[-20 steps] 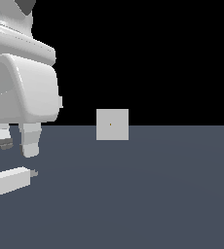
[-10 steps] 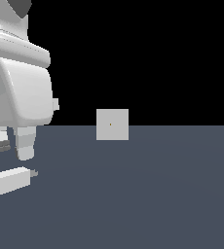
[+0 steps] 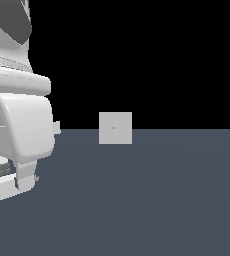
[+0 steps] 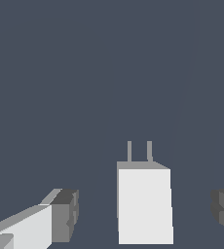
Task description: Plug the charger into the wall socket.
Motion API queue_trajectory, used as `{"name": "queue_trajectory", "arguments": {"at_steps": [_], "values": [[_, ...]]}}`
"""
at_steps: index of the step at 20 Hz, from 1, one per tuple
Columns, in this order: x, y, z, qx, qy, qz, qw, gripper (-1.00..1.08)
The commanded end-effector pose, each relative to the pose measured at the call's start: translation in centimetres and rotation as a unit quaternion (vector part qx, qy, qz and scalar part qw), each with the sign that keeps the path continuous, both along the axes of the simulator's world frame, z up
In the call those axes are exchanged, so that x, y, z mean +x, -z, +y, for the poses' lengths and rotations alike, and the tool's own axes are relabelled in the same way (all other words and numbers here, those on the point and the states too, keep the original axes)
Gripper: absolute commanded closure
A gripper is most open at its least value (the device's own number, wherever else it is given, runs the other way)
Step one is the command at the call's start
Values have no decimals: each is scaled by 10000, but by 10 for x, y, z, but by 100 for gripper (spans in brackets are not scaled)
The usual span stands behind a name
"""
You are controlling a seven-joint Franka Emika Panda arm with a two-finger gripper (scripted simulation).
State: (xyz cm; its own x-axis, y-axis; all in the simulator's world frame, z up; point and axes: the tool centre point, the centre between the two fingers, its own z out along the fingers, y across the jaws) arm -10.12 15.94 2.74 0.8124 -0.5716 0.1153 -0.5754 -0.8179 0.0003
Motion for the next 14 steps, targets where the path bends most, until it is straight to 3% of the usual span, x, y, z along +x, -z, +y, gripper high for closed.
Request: {"name": "queue_trajectory", "arguments": {"at_steps": [1, 6, 7, 14], "values": [[0, 9, 0, 1, 4, -3, 10000, -92], [1, 16, 0, 1, 4, -3, 10000, -92], [1, 16, 0, 1, 4, -3, 10000, 108], [1, 16, 0, 1, 4, -3, 10000, 108]]}}
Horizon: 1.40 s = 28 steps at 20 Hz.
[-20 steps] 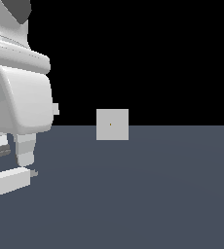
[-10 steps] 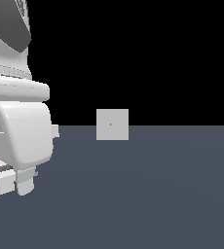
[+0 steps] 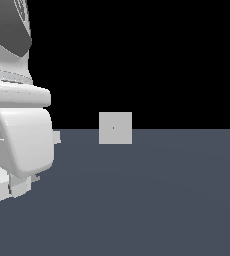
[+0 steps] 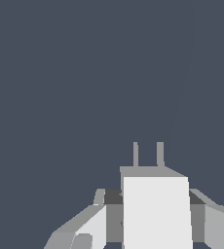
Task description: Plug the charger into the wall socket.
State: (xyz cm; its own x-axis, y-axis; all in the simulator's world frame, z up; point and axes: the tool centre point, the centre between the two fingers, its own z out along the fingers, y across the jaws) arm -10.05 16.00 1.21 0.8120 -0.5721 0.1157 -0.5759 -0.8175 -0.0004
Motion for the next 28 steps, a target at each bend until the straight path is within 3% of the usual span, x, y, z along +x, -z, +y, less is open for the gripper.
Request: {"name": "queue_trajectory", "arguments": {"at_steps": [1, 13, 28], "values": [[0, 0, 0, -1, 1, 1, 10000, 108], [4, -6, -14, -3, -234, -3, 9997, 108], [30, -33, -75, -12, -1311, -12, 9914, 108]]}}
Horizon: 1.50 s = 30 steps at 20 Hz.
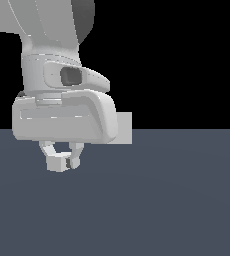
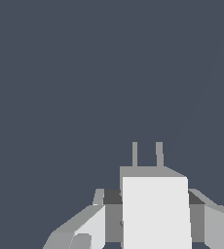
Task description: Plug the charger into the wall socket.
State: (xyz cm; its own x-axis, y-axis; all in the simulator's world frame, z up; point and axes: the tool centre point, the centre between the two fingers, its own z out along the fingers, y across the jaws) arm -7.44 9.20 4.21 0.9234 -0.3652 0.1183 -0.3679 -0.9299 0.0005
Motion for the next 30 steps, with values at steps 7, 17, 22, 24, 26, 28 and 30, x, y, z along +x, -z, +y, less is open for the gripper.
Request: {"name": "queue_trajectory", "arguments": {"at_steps": [7, 17, 22, 24, 26, 28, 30], "values": [[23, -18, -36, -2, -692, -4, 9976, 108], [56, -38, -73, 2, -1503, -2, 9886, 108], [73, -47, -86, 5, -1856, 1, 9826, 108], [79, -50, -91, 5, -1971, 3, 9804, 108], [84, -53, -94, 6, -2070, 4, 9783, 108], [89, -55, -97, 6, -2152, 6, 9766, 108], [92, -56, -99, 6, -2217, 7, 9751, 108]]}}
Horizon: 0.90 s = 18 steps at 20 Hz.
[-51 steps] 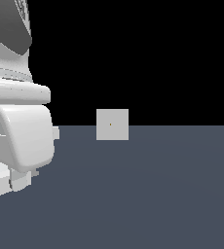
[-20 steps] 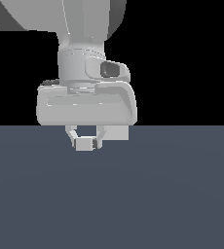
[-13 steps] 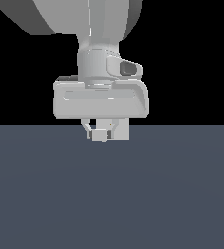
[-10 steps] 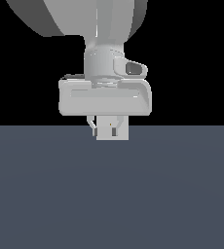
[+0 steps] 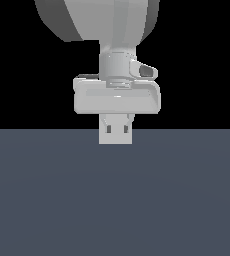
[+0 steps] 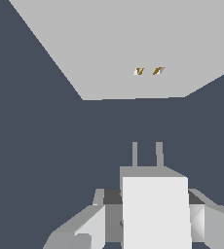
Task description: Plug the charger into the wall socket.
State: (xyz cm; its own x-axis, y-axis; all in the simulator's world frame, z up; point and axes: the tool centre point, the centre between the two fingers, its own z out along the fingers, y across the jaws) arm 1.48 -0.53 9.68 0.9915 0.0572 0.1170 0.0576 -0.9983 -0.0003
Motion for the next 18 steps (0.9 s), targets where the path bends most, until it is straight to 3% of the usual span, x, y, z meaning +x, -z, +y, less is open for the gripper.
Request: {"name": "queue_trajectory", "arguments": {"at_steps": [1, 18], "values": [[4, -2, -2, 0, -90, 2, 10000, 108], [18, -3, -3, -1, -145, 5, 9999, 108]]}}
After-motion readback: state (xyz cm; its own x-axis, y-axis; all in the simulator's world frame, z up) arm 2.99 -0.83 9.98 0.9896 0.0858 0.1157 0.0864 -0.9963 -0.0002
